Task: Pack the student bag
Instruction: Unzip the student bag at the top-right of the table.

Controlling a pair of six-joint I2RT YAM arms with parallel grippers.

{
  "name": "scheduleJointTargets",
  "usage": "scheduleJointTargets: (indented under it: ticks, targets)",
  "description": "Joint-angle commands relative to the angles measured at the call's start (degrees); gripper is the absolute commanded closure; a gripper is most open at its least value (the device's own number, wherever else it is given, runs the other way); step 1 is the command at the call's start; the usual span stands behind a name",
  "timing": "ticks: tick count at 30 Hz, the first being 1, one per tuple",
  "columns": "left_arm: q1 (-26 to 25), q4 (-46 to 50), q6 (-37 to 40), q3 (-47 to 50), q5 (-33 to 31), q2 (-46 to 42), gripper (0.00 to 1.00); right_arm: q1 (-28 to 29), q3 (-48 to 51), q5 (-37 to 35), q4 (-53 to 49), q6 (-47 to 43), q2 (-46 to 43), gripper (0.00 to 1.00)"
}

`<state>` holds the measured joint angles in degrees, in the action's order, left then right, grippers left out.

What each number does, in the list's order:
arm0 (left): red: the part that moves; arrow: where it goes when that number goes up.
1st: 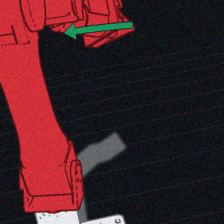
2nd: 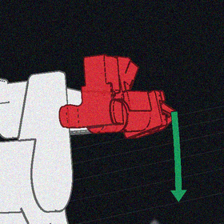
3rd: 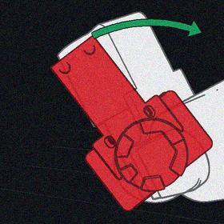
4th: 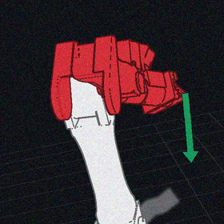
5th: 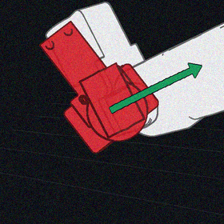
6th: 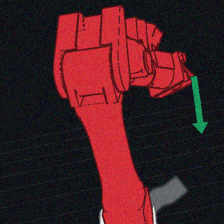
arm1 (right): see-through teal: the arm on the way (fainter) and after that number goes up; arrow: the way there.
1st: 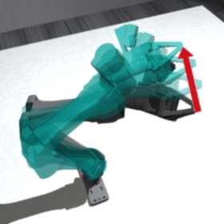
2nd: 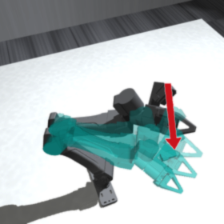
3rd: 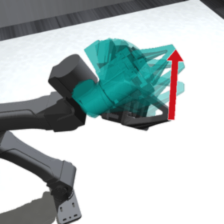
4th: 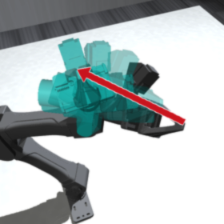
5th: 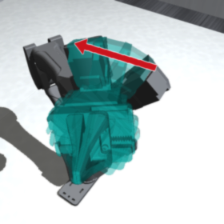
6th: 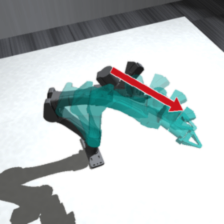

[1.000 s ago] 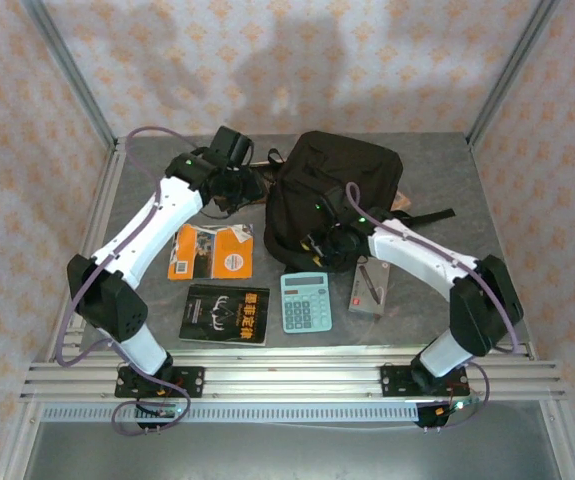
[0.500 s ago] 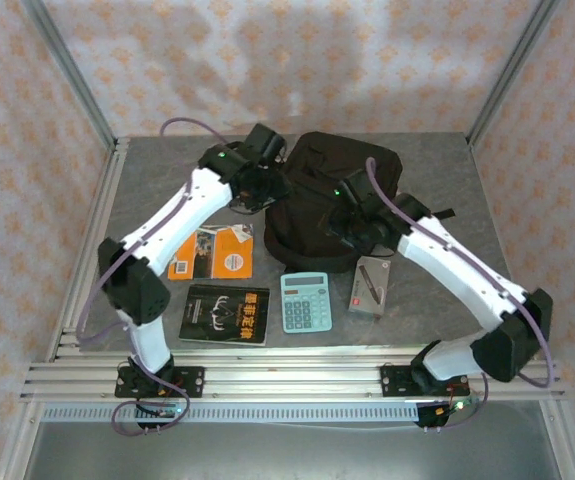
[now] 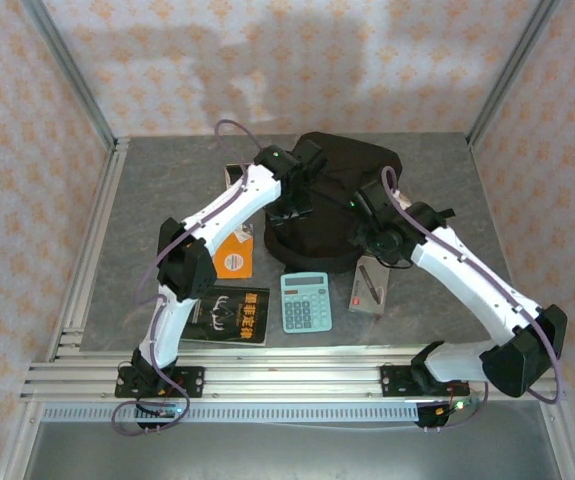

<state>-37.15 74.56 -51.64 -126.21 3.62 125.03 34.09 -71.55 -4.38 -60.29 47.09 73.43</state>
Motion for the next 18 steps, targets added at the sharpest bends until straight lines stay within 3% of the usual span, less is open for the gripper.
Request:
scheduleJointTargets:
  ticks: [1,12,18]
  targets:
    - [-0.8,1.9,-2.8,3.8,-1.3,-3.3,0.51,-1.0,1.9,-2.0,-1.4,0.0,-2.4,0.35]
    - [-0.7,-2.7,-3.5,13.1,-1.8,-6.5,0.51,-2.8,5.2,1.0,0.4,-0.1,-3.3,0.34]
    - [-0.5,-3.0,-2.2,10.8,-5.9,-2.7,0.51,-2.8,6.2,3.3,2.1,0.0,-3.2,0.34]
